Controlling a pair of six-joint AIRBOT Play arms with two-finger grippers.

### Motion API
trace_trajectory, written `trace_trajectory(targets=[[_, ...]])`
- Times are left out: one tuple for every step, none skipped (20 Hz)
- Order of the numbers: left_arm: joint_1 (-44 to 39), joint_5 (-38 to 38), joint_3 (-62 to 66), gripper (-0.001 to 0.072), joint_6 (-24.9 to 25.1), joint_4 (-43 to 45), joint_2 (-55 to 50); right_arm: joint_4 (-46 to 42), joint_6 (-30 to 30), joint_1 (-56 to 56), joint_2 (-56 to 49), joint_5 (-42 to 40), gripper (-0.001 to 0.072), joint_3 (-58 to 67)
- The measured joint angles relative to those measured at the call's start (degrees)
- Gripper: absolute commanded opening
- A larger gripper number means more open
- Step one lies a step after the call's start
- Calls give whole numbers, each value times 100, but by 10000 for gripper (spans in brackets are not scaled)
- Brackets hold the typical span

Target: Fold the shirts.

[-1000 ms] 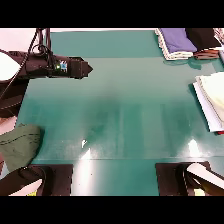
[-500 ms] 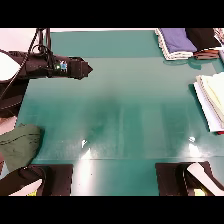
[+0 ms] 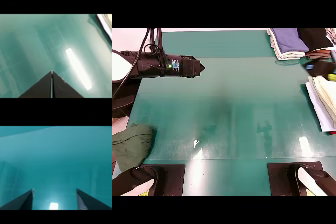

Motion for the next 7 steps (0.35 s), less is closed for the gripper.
trace_trajectory(targets=[[0,37,0,23,2,0,0,-55,0,369,-15,-39,145,0],[0,87,0,23,0,-2,2,-144,0,732,-31,-61,20,-4],[0,116,0,23,0,-2,0,-238,7,1036,-33,-90,20,-4],[0,153,0,23,0,-4,0,-343,7,1322,-33,-111,20,-4],[0,173,0,23,0,-4,0,-455,7,1565,-33,-120,20,-7],[0,197,0,23,0,-4,0,-516,7,1738,-28,-129,20,-7],[0,203,0,23,0,-4,0,-570,7,1880,-24,-136,20,-7]])
